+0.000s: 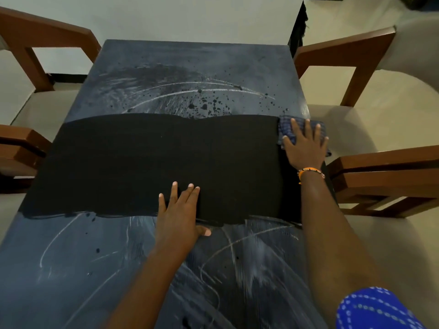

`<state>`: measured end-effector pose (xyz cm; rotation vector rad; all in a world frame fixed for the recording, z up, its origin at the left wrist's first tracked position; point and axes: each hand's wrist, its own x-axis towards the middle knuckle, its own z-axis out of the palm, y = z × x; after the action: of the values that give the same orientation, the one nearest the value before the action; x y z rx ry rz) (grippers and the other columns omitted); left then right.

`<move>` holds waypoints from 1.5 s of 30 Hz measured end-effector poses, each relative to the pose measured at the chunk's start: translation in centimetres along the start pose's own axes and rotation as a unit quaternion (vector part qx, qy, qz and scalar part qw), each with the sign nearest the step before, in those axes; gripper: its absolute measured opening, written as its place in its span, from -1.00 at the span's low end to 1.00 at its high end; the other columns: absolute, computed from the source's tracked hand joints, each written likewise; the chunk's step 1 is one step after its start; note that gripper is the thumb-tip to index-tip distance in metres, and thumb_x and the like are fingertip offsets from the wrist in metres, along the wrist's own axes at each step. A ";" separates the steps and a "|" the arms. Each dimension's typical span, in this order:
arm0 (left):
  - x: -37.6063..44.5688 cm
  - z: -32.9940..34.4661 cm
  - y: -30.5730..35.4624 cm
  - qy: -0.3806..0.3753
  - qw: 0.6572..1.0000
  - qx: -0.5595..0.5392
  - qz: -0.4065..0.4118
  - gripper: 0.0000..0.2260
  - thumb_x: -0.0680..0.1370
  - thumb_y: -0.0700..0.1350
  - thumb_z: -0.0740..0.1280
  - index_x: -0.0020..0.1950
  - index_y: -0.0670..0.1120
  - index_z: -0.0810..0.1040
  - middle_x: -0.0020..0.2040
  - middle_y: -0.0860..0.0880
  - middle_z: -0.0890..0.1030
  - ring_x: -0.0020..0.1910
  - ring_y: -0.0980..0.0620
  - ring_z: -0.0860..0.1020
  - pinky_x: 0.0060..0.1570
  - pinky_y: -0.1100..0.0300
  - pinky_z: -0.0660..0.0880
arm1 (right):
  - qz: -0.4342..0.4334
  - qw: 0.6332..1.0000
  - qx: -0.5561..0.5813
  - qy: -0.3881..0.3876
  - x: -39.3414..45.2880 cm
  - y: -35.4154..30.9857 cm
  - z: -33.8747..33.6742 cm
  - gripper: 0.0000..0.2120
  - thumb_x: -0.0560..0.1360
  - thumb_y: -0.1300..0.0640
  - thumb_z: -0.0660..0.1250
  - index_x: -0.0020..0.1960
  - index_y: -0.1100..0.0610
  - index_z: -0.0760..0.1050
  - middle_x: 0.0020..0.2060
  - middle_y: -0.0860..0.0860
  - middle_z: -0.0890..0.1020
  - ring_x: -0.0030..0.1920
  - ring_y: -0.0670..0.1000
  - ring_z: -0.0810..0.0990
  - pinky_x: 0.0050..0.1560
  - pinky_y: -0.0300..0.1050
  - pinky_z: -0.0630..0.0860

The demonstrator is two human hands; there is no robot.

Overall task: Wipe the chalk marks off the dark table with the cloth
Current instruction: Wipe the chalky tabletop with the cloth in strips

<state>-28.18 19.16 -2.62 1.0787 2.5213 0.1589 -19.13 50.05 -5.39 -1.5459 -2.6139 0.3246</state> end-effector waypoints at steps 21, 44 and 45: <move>-9.0 3.0 -4.6 0.062 0.998 0.005 0.006 -0.13 0.34 0.25 0.37 0.50 -0.03 0.04 0.53 0.01 0.09 0.52 -0.04 -0.15 0.42 -0.12 -0.28 | -0.233 0.972 0.004 -0.016 -20.2 -7.5 3.0 -0.43 0.49 -0.16 0.16 0.48 -0.18 0.14 0.54 -0.02 0.11 0.54 0.08 0.00 0.48 0.13 -0.09; -15.3 0.3 -17.9 0.086 0.993 -0.022 -0.084 -0.05 0.31 0.19 0.43 0.51 -0.09 0.00 0.55 -0.05 0.03 0.52 -0.07 -0.15 0.41 -0.25 -0.22 | -0.252 0.964 0.021 -0.087 -32.0 -25.3 6.8 -0.39 0.50 -0.12 0.16 0.51 -0.07 0.09 0.54 0.10 0.05 0.54 0.18 -0.06 0.47 0.28 -0.13; -15.6 0.1 -18.4 0.083 0.992 -0.020 -0.088 -0.05 0.32 0.21 0.42 0.51 -0.09 -0.01 0.55 -0.06 0.03 0.52 -0.07 -0.15 0.41 -0.24 -0.23 | -0.268 0.959 0.017 -0.086 -31.6 -25.0 6.7 -0.39 0.49 -0.13 0.17 0.50 -0.06 0.12 0.54 0.09 0.09 0.53 0.18 -0.02 0.47 0.26 -0.08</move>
<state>-30.74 -4.86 -2.56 0.8529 2.7341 0.2566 -26.38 9.84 -5.22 -0.7693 -2.9989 0.4620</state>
